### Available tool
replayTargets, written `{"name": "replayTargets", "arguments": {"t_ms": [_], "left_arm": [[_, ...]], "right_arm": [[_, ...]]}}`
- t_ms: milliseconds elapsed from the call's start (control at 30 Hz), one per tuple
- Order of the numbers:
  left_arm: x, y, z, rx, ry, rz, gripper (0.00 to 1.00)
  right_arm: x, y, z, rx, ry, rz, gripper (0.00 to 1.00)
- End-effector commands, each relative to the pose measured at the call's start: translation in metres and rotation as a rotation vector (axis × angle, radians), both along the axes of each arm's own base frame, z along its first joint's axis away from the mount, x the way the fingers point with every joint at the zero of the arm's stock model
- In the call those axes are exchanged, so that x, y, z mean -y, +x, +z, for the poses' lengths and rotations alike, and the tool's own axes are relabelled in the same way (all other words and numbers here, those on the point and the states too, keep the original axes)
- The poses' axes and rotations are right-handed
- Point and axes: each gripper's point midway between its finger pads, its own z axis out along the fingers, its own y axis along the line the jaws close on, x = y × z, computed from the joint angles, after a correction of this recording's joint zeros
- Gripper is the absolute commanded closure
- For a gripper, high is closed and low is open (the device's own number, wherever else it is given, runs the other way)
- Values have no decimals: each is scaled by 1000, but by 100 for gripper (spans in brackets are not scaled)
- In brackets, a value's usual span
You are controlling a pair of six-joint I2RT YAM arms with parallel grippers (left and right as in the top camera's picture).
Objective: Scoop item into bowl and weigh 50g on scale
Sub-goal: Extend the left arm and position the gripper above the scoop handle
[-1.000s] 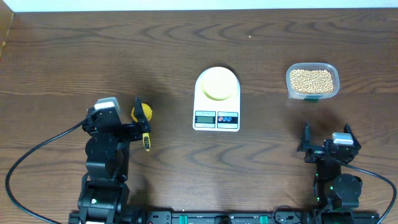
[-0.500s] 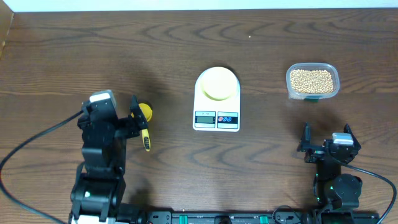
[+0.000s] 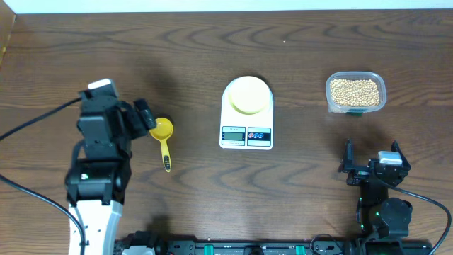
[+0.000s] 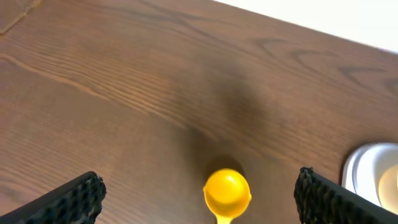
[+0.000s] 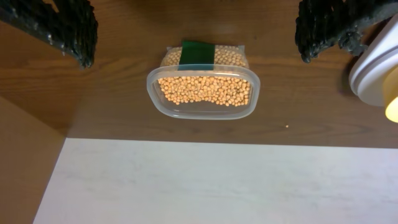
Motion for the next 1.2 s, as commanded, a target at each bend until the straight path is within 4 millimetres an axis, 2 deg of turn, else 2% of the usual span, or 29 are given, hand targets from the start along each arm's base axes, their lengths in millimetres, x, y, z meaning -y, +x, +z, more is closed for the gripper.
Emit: {"name": "replayTargets", "arguments": {"t_ms": [0,267,700,867,933,1167], "left_arm": [[-6,10,11,16,-77,-3,2],[-15,23,-18,-165,-116,20,1],[-7,47,-34,-343,-88,-138,1],[-9,47,-54,-409,-132,-164,1],[-13,47,-69,-456,-146,-156,1],[-13,49,-96,-534,-154,-171,1]], "right_arm": [[-1,0,-1,0,13,1,1],[-1,0,-1,0,13,1,1],[-1,0,-1,0,13,1,1],[-1,0,-1,0,13,1,1],[-1,0,-1,0,13,1,1],[-1,0,-1,0,13,1,1]]}}
